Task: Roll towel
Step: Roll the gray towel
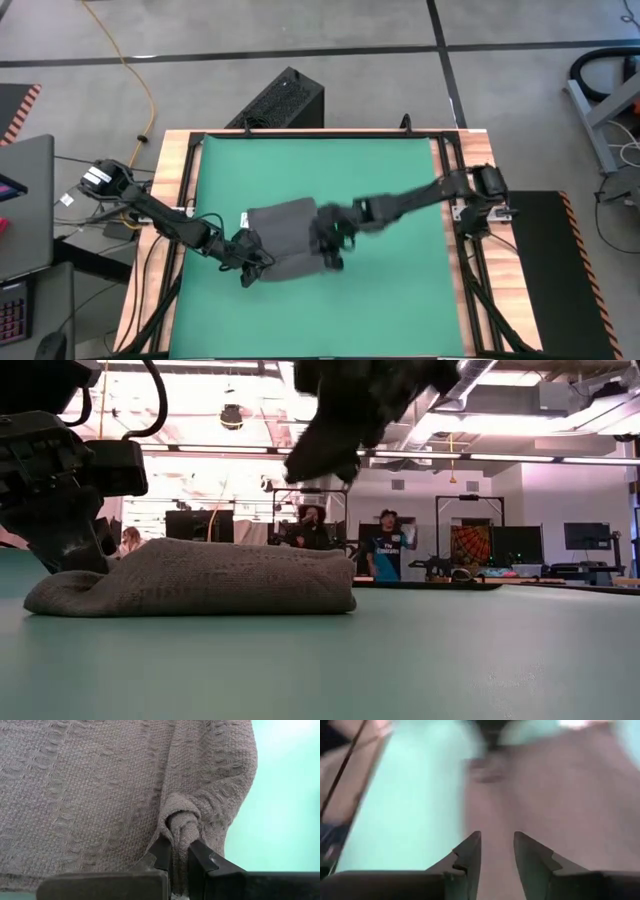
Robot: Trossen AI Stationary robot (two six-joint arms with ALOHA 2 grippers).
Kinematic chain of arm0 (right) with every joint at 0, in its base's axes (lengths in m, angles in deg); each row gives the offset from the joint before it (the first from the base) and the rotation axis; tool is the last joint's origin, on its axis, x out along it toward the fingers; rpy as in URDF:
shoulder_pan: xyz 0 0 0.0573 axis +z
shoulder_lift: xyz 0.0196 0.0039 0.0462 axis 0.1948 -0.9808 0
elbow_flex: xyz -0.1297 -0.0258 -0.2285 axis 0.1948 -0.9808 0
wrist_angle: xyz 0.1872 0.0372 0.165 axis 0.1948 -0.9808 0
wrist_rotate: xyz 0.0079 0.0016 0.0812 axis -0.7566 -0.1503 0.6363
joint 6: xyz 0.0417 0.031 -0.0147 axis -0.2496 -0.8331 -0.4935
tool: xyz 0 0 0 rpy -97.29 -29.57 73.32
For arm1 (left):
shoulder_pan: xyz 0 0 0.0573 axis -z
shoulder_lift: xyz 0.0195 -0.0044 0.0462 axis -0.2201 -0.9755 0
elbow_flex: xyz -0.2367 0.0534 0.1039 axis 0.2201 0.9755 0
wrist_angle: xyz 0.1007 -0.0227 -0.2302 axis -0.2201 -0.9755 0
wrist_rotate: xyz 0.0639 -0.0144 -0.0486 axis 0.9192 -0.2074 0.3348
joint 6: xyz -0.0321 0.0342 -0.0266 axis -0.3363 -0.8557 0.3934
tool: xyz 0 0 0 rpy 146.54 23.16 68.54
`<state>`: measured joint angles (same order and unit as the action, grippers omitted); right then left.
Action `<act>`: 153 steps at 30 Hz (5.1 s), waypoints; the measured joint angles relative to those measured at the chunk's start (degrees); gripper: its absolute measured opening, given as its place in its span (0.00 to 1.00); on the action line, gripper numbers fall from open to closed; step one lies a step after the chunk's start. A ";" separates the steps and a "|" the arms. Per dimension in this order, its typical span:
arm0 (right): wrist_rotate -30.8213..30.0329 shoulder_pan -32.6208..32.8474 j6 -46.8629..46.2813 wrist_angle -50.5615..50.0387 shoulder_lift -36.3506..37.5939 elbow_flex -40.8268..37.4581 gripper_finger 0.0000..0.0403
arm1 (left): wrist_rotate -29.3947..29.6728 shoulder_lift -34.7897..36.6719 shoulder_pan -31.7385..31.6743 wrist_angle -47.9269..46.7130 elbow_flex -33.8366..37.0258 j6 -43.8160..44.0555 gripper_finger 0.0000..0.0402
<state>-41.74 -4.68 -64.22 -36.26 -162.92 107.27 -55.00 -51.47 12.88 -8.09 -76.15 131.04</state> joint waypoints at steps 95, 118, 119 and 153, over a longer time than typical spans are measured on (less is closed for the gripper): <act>-3.84 0.75 -6.59 -5.12 -14.39 2.08 0.06 | 3.41 15.12 9.29 -6.17 -14.36 -21.44 0.10; -3.55 0.78 -6.37 -4.94 -14.46 2.10 0.06 | 14.90 -6.05 10.76 -18.38 -22.47 -16.56 0.00; -3.47 0.78 -6.38 -4.98 -14.46 2.10 0.06 | 15.59 -6.05 11.13 -19.29 -22.43 -15.03 0.00; -3.23 -2.95 -1.38 -7.24 -9.80 1.90 0.33 | 13.91 -5.90 14.33 -6.02 -5.32 3.25 0.00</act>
<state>-44.97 -7.63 -65.60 -43.50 -172.72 109.17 -41.09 -57.37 27.21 -14.11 -81.47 134.28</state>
